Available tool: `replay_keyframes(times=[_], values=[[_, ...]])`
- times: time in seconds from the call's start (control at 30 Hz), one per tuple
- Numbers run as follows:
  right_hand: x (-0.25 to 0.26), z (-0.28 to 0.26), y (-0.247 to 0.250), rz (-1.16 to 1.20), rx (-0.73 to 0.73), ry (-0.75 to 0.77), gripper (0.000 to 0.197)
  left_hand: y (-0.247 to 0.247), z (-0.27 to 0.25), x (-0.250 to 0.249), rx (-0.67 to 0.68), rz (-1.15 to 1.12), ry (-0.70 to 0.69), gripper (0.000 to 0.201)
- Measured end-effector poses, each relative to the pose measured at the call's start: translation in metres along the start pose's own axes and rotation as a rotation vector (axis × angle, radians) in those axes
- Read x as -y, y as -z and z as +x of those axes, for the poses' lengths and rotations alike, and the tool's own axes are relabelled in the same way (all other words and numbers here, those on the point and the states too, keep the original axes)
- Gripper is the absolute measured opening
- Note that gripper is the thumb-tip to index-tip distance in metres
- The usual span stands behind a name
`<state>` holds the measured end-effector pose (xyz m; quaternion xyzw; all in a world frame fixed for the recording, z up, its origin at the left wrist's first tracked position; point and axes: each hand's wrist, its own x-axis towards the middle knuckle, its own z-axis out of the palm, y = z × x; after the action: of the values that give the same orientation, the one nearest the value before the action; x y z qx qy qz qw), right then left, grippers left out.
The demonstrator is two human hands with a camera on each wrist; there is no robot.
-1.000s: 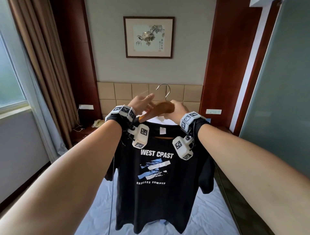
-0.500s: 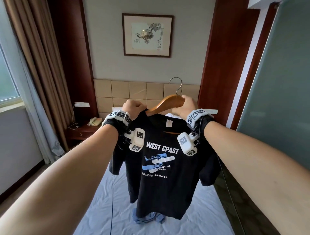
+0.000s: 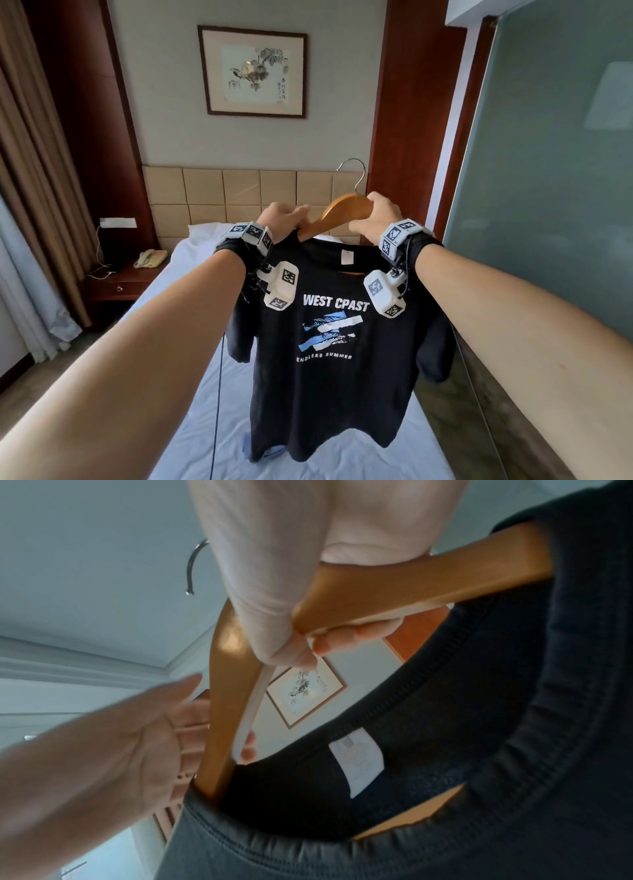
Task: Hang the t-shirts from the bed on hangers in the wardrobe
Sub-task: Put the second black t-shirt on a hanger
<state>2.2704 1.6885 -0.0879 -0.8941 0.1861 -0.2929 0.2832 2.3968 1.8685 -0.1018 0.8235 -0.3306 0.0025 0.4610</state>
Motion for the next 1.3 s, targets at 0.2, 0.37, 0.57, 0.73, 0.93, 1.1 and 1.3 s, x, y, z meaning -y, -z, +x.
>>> replay_keyframes(times=[0.2, 0.37, 0.57, 0.73, 0.93, 1.1, 1.3], values=[[-0.031, -0.021, 0.064, -0.081, -0.01, -0.031, 0.034, -0.065, 0.0, -0.093, 0.193, -0.117, -0.108, 0.061], [-0.064, -0.055, 0.137, -0.071, -0.046, -0.095, 0.042, -0.139, -0.025, -0.173, 0.242, -0.178, -0.219, 0.069], [-0.119, -0.123, 0.251, -0.06, -0.043, -0.135, 0.023, -0.223, -0.07, -0.266, 0.179, -0.261, -0.29, 0.07], [-0.175, -0.193, 0.343, -0.215, -0.074, -0.279, 0.023, -0.292, -0.119, -0.341, 0.189, -0.335, -0.338, 0.062], [-0.22, -0.271, 0.441, -0.371, -0.182, -0.388, 0.018, -0.38, -0.165, -0.429, 0.355, -0.451, -0.355, 0.063], [-0.261, -0.322, 0.516, -0.427, -0.33, -0.472, 0.013, -0.455, -0.196, -0.507, 0.53, -0.5, -0.4, 0.063], [-0.327, -0.372, 0.598, -0.512, -0.444, -0.614, 0.012, -0.554, -0.224, -0.593, 0.739, -0.543, -0.529, 0.064]])
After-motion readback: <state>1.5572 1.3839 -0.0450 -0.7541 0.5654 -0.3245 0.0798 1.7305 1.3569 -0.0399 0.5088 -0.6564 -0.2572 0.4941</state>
